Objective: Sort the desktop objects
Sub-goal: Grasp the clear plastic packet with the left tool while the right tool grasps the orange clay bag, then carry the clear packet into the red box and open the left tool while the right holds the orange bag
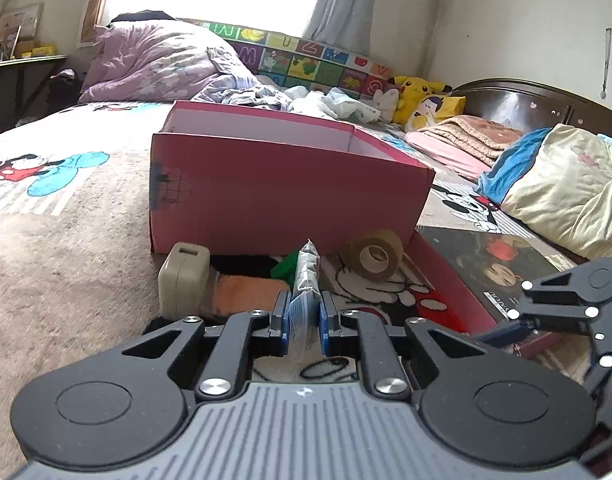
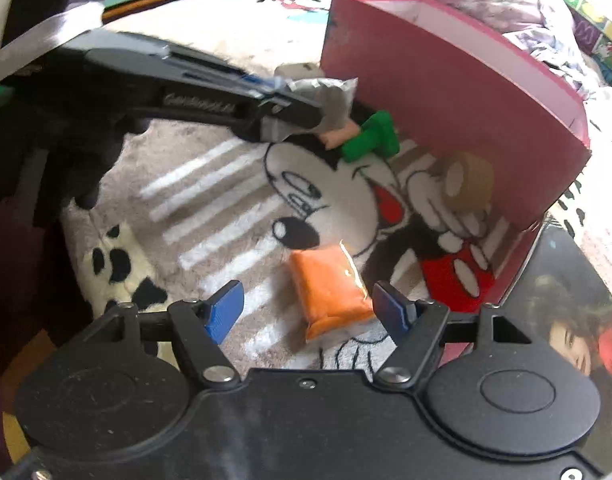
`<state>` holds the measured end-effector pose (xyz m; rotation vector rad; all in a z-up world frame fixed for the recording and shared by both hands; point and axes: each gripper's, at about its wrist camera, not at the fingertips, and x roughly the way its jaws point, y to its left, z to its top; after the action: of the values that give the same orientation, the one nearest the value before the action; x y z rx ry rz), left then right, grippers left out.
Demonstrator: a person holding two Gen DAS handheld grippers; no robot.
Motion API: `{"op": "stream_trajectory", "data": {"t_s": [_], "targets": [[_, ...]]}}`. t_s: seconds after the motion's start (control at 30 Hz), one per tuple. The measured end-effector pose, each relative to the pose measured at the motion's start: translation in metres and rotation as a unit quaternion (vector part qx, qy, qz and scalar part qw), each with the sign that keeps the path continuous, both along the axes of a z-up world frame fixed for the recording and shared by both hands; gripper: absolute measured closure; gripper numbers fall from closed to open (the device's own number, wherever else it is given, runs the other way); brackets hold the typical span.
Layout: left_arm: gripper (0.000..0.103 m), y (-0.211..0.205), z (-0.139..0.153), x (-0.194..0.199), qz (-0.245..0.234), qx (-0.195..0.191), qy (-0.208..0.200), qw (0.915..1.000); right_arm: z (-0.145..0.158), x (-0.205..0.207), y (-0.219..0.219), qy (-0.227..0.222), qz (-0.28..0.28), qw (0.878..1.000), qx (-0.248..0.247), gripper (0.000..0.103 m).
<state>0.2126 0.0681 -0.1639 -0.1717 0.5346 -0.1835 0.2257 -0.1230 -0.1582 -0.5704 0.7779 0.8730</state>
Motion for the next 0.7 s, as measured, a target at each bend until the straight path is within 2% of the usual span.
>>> {"op": "stream_trajectory", "data": {"t_s": [0.07,0.17,0.2,0.23,0.27,0.4,0.57,0.7], "targets": [[0.090,0.001,0.002,-0.006,0.003,-0.002,0.002,1.0000,-0.003,0.002,0.000,-0.018,-0.005,1.000,0.007,0.031],[0.090,0.002,0.005,-0.015,0.010,-0.006,0.004,0.9999,-0.014,0.016,-0.003,-0.006,-0.028,0.999,0.021,0.034],[0.090,0.003,0.006,-0.018,0.013,-0.008,0.006,0.9999,-0.014,0.017,-0.005,-0.003,-0.032,0.999,0.029,0.037],[0.090,0.003,0.007,-0.022,0.015,-0.009,0.007,0.9998,-0.014,0.018,-0.007,0.001,-0.035,0.999,0.036,0.049],[0.090,0.004,0.007,-0.025,0.017,-0.011,0.009,0.9997,-0.013,0.019,-0.009,0.004,-0.038,0.998,0.044,0.056],[0.090,0.004,0.009,-0.036,0.026,-0.012,0.017,0.9994,-0.015,0.011,-0.019,0.011,-0.087,0.993,0.083,0.064],[0.090,0.000,0.019,-0.046,0.034,-0.015,0.020,0.9991,-0.023,-0.003,-0.033,0.025,-0.151,0.978,0.143,0.064],[0.090,-0.002,0.029,-0.052,0.037,-0.016,0.022,0.9990,-0.031,-0.020,-0.040,0.007,-0.175,0.968,0.177,0.064]]}}
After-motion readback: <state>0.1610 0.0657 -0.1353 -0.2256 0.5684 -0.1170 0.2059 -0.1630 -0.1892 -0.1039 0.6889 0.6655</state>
